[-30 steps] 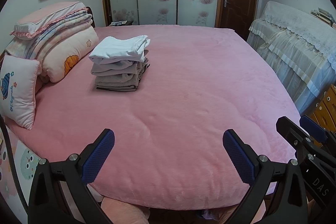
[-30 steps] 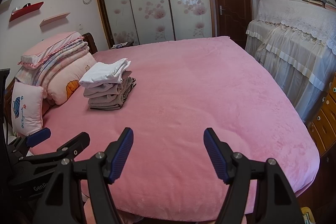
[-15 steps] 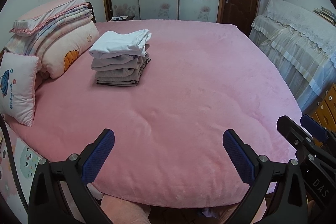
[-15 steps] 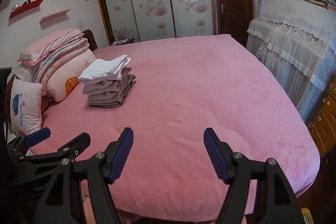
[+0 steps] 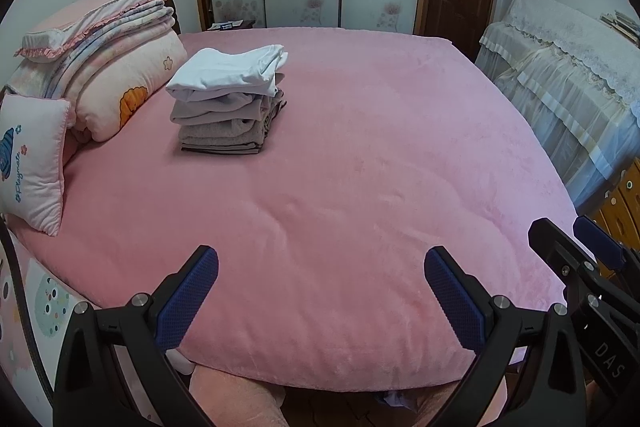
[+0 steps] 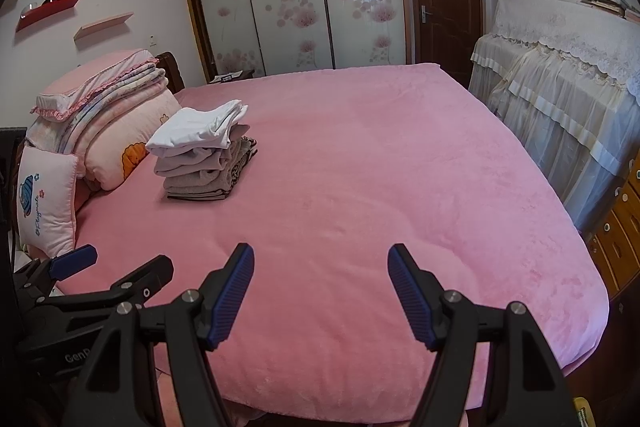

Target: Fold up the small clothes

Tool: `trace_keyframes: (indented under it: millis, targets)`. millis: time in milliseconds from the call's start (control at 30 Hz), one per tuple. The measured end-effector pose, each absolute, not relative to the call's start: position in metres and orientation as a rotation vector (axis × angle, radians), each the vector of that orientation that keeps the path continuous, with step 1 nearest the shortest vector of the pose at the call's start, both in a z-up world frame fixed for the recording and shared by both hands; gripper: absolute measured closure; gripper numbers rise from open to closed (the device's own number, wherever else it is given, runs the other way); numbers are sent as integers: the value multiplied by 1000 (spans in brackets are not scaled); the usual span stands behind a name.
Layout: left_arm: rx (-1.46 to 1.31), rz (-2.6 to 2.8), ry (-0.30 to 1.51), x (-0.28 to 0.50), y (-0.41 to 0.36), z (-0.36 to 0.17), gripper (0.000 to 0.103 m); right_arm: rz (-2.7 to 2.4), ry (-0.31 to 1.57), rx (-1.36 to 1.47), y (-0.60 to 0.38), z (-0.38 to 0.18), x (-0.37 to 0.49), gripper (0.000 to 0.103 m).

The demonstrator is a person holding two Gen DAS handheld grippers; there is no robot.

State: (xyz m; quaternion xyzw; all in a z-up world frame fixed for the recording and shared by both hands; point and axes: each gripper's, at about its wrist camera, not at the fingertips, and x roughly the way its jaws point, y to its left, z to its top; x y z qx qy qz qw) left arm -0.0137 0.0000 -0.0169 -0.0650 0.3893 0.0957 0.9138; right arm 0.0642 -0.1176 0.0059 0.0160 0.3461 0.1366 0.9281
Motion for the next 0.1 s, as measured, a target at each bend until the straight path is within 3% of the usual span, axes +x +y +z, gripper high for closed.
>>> trace_keyframes:
  millis: [100]
  targets:
    - [-131, 197, 802, -14, 0, -17, 1, 279, 708, 32, -117, 6, 64, 33]
